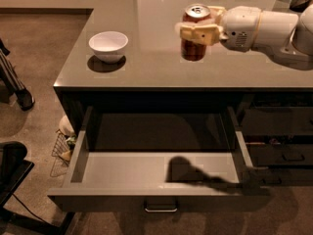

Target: Place coke can into top drawer

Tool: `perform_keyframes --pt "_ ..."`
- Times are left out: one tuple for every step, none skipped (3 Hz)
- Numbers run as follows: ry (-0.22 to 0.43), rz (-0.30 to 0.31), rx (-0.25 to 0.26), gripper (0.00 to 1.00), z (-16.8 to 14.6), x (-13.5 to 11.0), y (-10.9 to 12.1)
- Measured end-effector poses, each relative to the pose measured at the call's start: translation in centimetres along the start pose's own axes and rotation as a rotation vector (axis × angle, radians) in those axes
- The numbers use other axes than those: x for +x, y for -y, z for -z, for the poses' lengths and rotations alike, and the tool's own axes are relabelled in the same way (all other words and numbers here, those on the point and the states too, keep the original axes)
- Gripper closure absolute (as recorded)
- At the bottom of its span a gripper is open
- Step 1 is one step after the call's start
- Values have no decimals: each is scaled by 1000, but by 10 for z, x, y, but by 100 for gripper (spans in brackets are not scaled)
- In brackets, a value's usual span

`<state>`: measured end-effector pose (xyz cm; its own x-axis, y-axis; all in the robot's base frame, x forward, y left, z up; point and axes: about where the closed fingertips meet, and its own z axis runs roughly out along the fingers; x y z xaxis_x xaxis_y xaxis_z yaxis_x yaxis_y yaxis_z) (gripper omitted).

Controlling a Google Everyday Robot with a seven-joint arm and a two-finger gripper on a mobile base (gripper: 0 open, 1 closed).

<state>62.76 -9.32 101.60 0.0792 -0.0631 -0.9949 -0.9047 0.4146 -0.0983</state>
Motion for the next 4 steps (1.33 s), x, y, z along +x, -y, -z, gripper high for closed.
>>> perform_keyframes --pt "5 -72 -39 100 -18 4 -35" --pt "-9 -186 -88 100 -53 41 -76" --pt "-13 -189 -92 100 -54 43 -77" --pt "-15 -213 -102 100 -59 69 -81"
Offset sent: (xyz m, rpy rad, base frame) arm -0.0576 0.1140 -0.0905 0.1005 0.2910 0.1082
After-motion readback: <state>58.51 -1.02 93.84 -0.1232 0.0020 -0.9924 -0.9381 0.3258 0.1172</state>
